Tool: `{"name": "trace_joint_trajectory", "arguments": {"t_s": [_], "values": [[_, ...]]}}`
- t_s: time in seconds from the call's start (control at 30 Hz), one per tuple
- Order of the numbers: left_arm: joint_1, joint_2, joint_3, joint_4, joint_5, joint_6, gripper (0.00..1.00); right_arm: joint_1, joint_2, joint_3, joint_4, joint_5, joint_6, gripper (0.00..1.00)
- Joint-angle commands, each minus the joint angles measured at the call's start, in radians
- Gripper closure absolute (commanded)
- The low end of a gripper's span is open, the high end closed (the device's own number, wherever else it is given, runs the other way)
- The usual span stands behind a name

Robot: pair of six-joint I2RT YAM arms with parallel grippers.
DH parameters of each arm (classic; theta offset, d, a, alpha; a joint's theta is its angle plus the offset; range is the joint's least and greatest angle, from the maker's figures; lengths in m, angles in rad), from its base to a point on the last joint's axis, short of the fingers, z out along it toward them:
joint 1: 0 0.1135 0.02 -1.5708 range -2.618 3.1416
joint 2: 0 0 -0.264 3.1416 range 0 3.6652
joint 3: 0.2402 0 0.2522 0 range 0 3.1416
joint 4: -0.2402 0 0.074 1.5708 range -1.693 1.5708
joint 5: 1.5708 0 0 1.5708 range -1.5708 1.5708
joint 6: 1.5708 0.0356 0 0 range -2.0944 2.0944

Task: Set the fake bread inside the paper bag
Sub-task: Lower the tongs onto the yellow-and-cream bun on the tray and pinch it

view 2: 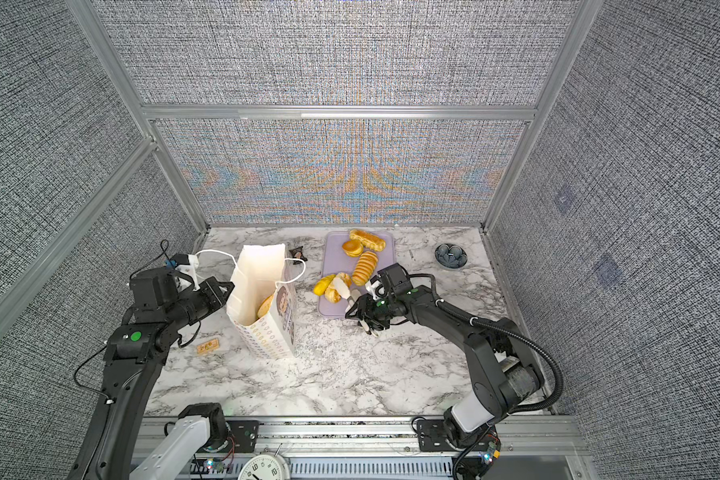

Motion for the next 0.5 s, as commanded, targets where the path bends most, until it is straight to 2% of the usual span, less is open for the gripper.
{"name": "trace_joint_trajectory", "arguments": {"t_s": [0.0,0.47], "values": [[0.001,-0.003,-0.003,0.010,-0.004,0.012,1.00,0.002,0.010,0.008,0.047,-0.027,0.015,0.47],[0.000,-0.006,-0.009,0.006,-0.005,0.015,1.00,0.003,0.069,0.015,0.097,-0.040,0.036,0.47]]}}
